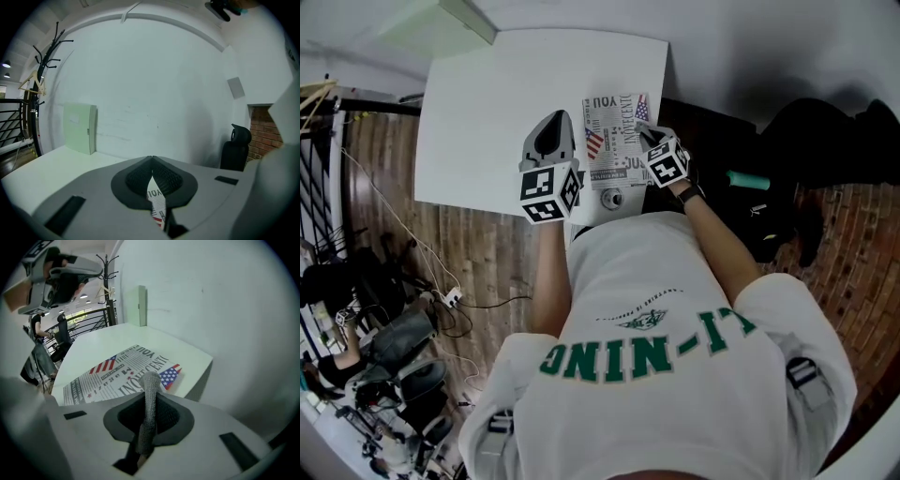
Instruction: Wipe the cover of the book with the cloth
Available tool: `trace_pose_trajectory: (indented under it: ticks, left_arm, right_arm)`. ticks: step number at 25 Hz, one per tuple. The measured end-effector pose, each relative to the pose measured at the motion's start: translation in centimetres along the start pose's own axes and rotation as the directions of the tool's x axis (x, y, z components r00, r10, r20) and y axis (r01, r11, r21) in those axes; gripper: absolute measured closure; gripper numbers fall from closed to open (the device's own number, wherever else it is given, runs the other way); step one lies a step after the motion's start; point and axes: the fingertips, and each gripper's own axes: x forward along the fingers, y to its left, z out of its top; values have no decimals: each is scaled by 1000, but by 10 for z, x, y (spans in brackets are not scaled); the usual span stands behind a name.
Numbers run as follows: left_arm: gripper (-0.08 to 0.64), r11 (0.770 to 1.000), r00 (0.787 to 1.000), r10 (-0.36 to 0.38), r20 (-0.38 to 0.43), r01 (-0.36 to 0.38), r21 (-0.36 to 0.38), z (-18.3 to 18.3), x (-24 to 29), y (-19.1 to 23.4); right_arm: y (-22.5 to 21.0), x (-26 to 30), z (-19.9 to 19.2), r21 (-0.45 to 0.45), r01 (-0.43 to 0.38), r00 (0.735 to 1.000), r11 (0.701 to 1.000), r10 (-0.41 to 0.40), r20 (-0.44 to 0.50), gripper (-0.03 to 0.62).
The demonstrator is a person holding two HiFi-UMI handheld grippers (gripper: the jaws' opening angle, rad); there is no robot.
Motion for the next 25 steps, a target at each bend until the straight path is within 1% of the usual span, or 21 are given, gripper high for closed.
trace_pose_trajectory:
  ticks: [4, 6, 7, 9, 11, 13, 15, 17, 19, 22, 25]
  left_arm:
    - [548, 1000, 1000, -10, 0, 10, 6, 1, 4, -4]
    - [548, 1000, 1000, -3, 0, 3, 4, 0, 2, -3]
    - [548, 1000, 1000, 3, 1, -3, 2, 0, 0, -1]
    - [548, 1000, 1000, 20, 4, -20, -2, 0, -5, 5]
    - [548, 999, 999, 39, 6, -39, -6, 0, -10, 12]
    - [548, 998, 998, 58, 10, -58, -9, 1, -16, 18]
    - [548, 997, 997, 78, 14, -77, -11, 1, -24, 24]
    - [548, 995, 995, 97, 16, -96, -13, 0, -32, 30]
    - [548, 994, 994, 112, 18, -112, -17, -1, -38, 37]
    - [548, 992, 992, 123, 17, -122, -21, -1, -44, 45]
    - [548, 993, 993, 114, 15, -114, -22, -1, -41, 47]
  right_arm:
    - [-10, -2, -7, 111, 8, 1000, 994, -11, 24, 549]
    - [-10, -1, -7, 128, 8, 1000, 992, -9, 12, 549]
    - [-6, 1, -4, 123, -11, 1000, 992, 10, 11, 549]
    - [15, 5, 9, 90, -95, 995, 991, 92, 33, 549]
    - [46, 9, 29, 19, -183, 981, 983, 181, 64, 549]
    - [78, 14, 47, -62, -240, 967, 969, 244, 68, 549]
    - [103, 20, 61, -125, -270, 959, 955, 278, 55, 549]
    - [122, 29, 68, -181, -285, 955, 941, 296, 34, 549]
    - [133, 38, 68, -215, -286, 956, 934, 292, 0, 549]
    - [135, 43, 65, -213, -274, 961, 938, 278, -11, 548]
    - [121, 38, 58, -197, -251, 967, 948, 255, -5, 548]
